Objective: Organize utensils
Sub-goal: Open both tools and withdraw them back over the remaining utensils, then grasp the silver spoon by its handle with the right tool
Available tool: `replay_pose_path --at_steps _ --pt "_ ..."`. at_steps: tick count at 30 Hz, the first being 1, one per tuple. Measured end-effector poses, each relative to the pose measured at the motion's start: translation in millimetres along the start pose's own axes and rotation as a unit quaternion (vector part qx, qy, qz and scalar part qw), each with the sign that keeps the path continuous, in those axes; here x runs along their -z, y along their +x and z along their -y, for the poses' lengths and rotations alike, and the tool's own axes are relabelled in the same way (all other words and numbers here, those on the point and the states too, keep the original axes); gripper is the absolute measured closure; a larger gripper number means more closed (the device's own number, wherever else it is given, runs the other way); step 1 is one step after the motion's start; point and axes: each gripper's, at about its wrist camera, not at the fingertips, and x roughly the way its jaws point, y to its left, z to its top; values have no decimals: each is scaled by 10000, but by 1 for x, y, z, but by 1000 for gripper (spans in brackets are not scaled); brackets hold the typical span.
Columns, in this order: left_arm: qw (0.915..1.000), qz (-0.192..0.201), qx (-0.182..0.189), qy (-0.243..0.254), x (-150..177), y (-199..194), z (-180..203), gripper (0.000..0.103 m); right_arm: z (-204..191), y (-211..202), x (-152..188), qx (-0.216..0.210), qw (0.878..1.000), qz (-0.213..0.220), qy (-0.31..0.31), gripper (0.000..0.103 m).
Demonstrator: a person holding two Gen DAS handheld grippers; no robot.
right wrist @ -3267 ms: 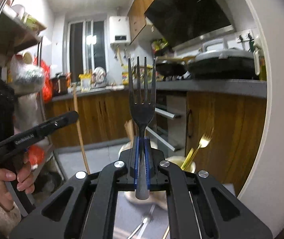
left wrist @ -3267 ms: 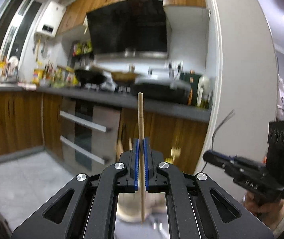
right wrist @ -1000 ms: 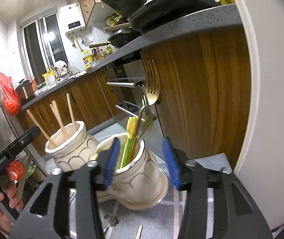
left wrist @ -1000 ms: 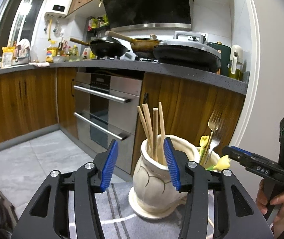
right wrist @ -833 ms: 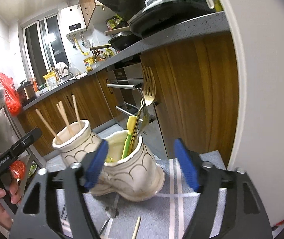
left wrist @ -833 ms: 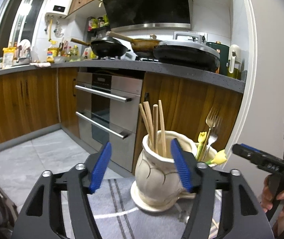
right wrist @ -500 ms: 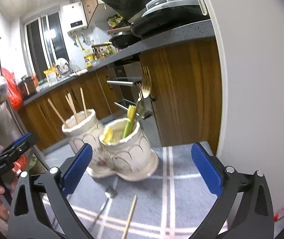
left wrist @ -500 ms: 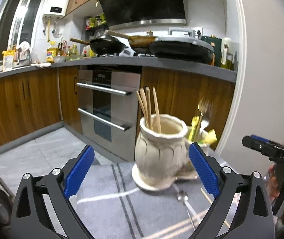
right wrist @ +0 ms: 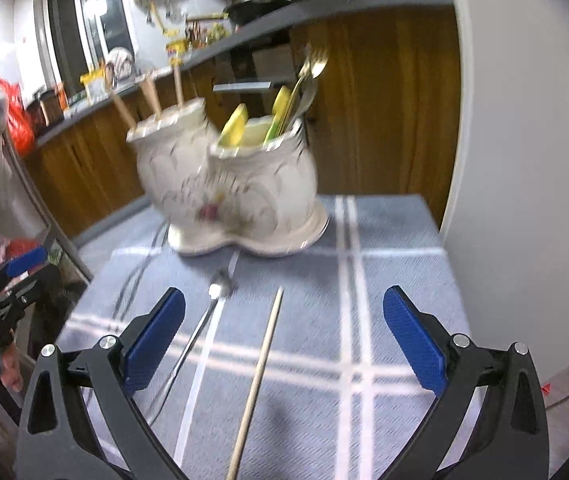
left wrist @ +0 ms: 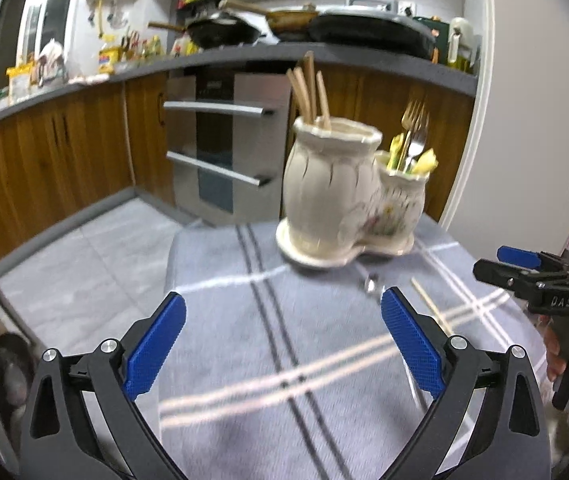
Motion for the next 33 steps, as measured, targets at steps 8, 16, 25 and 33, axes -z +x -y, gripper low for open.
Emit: replay_pose_path --at_steps 8,16,25,33 --pt "9998 -134 -154 38 18 -4 -7 5 -40 25 10 70 9981 -448 -428 5" --pt "9999 -133 -62 -46 18 -3 -12 5 -65 55 12 126 9947 -766 -675 15" --pt "9998 -135 26 -117 18 -2 -13 5 -74 76 13 275 9912 -1050 -763 70" --pt "9997 -162 132 -137 17 -2 -9 5 -82 77 14 -27 9912 -1100 -740 97"
